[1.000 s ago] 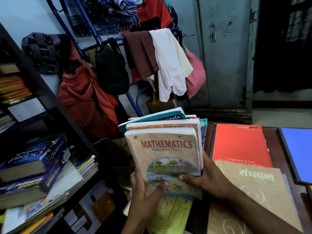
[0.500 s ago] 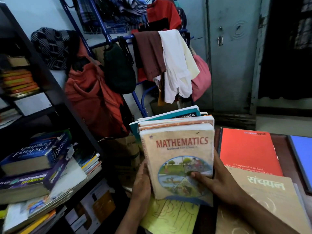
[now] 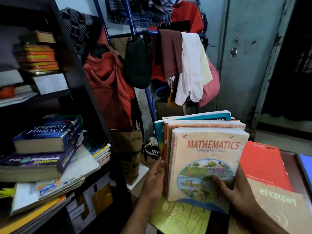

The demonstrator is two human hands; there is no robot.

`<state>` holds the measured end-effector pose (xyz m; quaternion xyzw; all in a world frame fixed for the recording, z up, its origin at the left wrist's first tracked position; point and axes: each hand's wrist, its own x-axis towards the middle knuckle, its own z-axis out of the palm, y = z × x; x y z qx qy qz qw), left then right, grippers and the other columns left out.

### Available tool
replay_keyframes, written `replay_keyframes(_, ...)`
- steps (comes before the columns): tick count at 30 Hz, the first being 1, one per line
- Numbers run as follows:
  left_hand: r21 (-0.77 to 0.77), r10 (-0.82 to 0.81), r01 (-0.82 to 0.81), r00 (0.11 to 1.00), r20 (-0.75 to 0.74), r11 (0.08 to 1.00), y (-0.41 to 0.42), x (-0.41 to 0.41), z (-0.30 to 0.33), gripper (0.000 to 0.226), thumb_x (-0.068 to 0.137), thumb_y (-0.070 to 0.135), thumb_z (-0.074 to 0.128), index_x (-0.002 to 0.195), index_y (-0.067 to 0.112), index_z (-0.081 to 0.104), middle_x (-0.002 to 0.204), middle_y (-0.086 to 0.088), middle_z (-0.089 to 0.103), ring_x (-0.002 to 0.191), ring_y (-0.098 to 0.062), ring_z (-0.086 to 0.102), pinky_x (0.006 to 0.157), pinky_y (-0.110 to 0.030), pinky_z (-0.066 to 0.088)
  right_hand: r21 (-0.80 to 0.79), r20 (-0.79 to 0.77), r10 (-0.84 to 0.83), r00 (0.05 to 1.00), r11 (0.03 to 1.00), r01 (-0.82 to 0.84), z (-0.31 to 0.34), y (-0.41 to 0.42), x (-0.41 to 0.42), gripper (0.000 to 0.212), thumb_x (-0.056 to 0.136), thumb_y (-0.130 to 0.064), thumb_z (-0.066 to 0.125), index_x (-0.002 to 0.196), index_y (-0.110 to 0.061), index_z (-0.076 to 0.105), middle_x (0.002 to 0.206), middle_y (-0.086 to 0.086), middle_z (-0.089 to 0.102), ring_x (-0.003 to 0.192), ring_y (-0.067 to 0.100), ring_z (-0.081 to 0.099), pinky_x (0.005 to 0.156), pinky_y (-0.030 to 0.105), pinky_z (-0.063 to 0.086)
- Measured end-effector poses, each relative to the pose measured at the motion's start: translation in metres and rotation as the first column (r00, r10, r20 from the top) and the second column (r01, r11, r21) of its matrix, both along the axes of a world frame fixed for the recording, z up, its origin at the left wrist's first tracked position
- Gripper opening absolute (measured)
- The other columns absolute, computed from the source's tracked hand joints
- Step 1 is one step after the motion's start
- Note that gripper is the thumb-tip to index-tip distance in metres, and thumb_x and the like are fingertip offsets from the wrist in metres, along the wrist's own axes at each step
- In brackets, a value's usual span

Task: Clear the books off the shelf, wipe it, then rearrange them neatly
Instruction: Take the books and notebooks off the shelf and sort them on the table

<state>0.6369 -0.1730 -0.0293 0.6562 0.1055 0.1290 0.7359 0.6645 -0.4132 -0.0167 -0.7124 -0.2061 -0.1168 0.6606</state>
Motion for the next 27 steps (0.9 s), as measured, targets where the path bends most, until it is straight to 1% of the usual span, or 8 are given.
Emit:
replay_keyframes(3,-0.013,-0.048,0.048,0.999,0.010,0.999,0.002,0.000,-0.003,0.108,0.060,0.096,0.061,0.147,0.032,0.052,0.146,0.003,0.058,0.133,-0.019,0.056,0.110,-0.049,0.047,-0.022,0.069,-0.007,0.998,1.000,0.009,0.010,0.003,-0.008,0.071,0.079,-0.034,0.081,0.132,-0.057,0.040,0.124,-0.020,0.064,0.113,0.003,0.064,0.086,0.016,0.054)
replay_keyframes(7,0.000,-0.096,0.096,0.995,0.034,0.995,0.007,0.001,-0.004,0.097,0.063,0.088,0.068,0.144,0.038,0.051,0.146,0.008,0.058,0.132,-0.013,0.056,0.109,-0.044,0.048,-0.007,0.088,-0.066,0.994,0.998,0.067,0.010,0.007,-0.009,0.076,0.074,-0.022,0.090,0.132,-0.036,0.043,0.116,-0.010,0.068,0.105,0.013,0.070,0.080,0.024,0.059)
replay_keyframes(13,0.020,-0.171,0.170,0.985,0.029,0.985,0.013,0.004,-0.014,0.084,0.080,0.072,0.072,0.152,0.043,0.040,0.154,0.009,0.048,0.137,-0.018,0.052,0.108,-0.048,0.049,-0.135,0.145,-0.230,0.962,0.959,0.249,0.012,0.006,-0.006,0.060,0.073,-0.039,0.082,0.125,-0.032,0.053,0.115,-0.009,0.067,0.102,0.010,0.067,0.079,0.033,0.058)
replay_keyframes(15,0.012,-0.179,0.179,0.983,0.038,0.984,0.012,0.006,-0.012,0.088,0.077,0.075,0.072,0.152,0.044,0.040,0.153,0.010,0.049,0.136,-0.016,0.053,0.108,-0.047,0.050,-0.175,0.137,-0.257,0.957,0.944,0.278,0.017,0.005,-0.003,0.060,0.069,-0.044,0.082,0.122,-0.034,0.056,0.113,-0.007,0.066,0.099,0.006,0.064,0.075,0.027,0.057)
replay_keyframes(17,0.001,-0.176,0.176,0.984,0.032,0.984,0.010,0.007,-0.010,0.097,0.070,0.084,0.070,0.152,0.042,0.041,0.150,0.013,0.052,0.133,-0.012,0.055,0.108,-0.043,0.050,-0.213,0.127,-0.252,0.959,0.938,0.275,0.025,0.002,-0.001,0.056,0.067,-0.046,0.081,0.116,-0.037,0.056,0.106,-0.015,0.068,0.092,0.001,0.065,0.068,0.016,0.054)
replay_keyframes(20,-0.004,-0.129,0.129,0.991,0.021,0.992,0.008,0.005,-0.008,0.105,0.061,0.093,0.063,0.150,0.043,0.042,0.147,0.018,0.052,0.132,-0.008,0.054,0.112,-0.042,0.046,-0.247,0.091,-0.232,0.968,0.937,0.248,0.035,-0.003,0.000,0.054,0.065,-0.045,0.083,0.110,-0.038,0.054,0.103,-0.025,0.068,0.089,-0.002,0.067,0.066,0.018,0.056)
replay_keyframes(23,0.011,-0.096,0.096,0.995,0.013,0.995,0.008,0.006,-0.009,0.107,0.058,0.098,0.059,0.150,0.047,0.041,0.150,0.017,0.051,0.135,-0.009,0.052,0.113,-0.044,0.045,-0.262,0.066,-0.225,0.972,0.936,0.235,0.041,-0.003,0.001,0.057,0.063,-0.039,0.086,0.108,-0.036,0.052,0.104,-0.015,0.068,0.092,-0.004,0.067,0.066,0.022,0.059)
replay_keyframes(27,-0.052,-0.090,0.091,0.996,0.014,0.995,0.008,0.003,-0.003,0.110,0.057,0.095,0.062,0.153,0.045,0.038,0.149,0.018,0.050,0.135,-0.010,0.051,0.115,-0.045,0.043,-0.295,0.082,-0.232,0.969,0.923,0.245,0.045,0.002,0.002,0.058,0.069,-0.024,0.092,0.110,-0.033,0.052,0.110,-0.011,0.064,0.096,0.006,0.067,0.070,0.028,0.059)
